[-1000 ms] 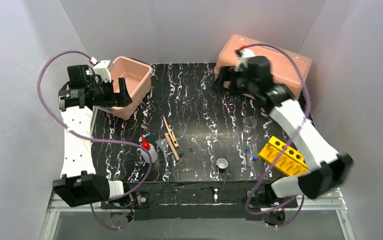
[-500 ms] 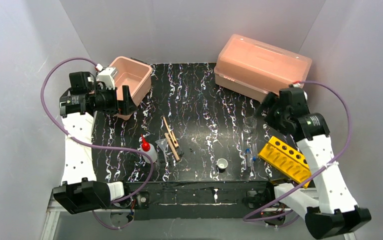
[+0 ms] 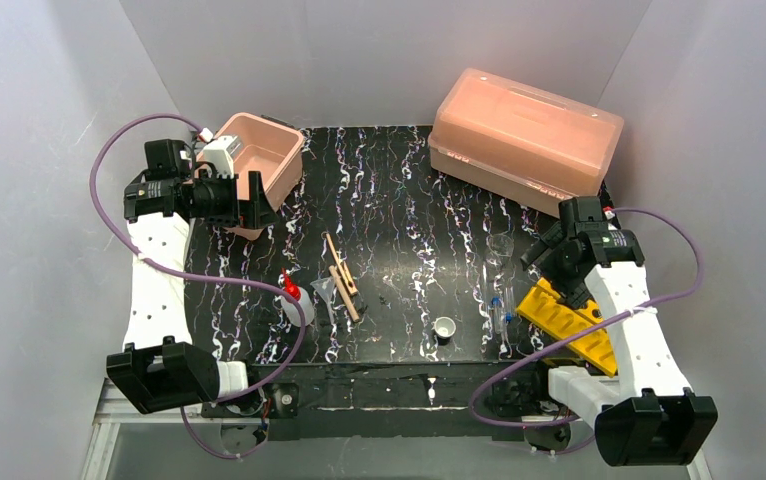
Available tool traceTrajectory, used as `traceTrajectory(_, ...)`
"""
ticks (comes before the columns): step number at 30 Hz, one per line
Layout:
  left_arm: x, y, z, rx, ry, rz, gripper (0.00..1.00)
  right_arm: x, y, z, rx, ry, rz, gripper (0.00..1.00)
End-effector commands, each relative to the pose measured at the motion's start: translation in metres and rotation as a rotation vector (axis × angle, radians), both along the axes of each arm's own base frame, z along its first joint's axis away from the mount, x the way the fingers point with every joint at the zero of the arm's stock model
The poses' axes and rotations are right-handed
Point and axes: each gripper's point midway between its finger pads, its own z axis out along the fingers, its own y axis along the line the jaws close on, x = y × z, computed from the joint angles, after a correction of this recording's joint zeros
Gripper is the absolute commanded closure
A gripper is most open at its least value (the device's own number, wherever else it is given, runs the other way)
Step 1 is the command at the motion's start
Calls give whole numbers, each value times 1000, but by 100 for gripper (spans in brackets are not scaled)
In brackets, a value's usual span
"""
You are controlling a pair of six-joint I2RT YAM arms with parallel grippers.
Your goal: Organize the chemistry lab equipment
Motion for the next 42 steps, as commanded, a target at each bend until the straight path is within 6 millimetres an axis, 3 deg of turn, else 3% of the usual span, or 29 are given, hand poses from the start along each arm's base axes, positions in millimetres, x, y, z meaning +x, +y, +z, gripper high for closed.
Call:
traceTrajectory(1,-5,0,7,4,-20,-21,2,14,-14,0,-50,-34,-61,2)
traceTrajectory(7,-6,1,1,16,-12,-20,2,34,-20,-11,-82,-14,-51,3)
traceTrajectory(12,-3,6,-4,40,-9,-12,2,41,-23,-21,-97,0,-38,11)
traceTrajectory(17,-2,10,-10,63,4,-6,2,41,-26,-27,-99,12,-43,19)
traceTrajectory(29,-2,13,-15,79,10,-1,2,37,-27,-42,-96,41,-30,18)
traceTrajectory(38,-2,18,-15,112,0,12,2,41,-31,-52,-89,58,-24,37)
traceTrajectory(42,-3,19,-13,118,-11,16,2,37,-30,-58,-79,65,-19,40)
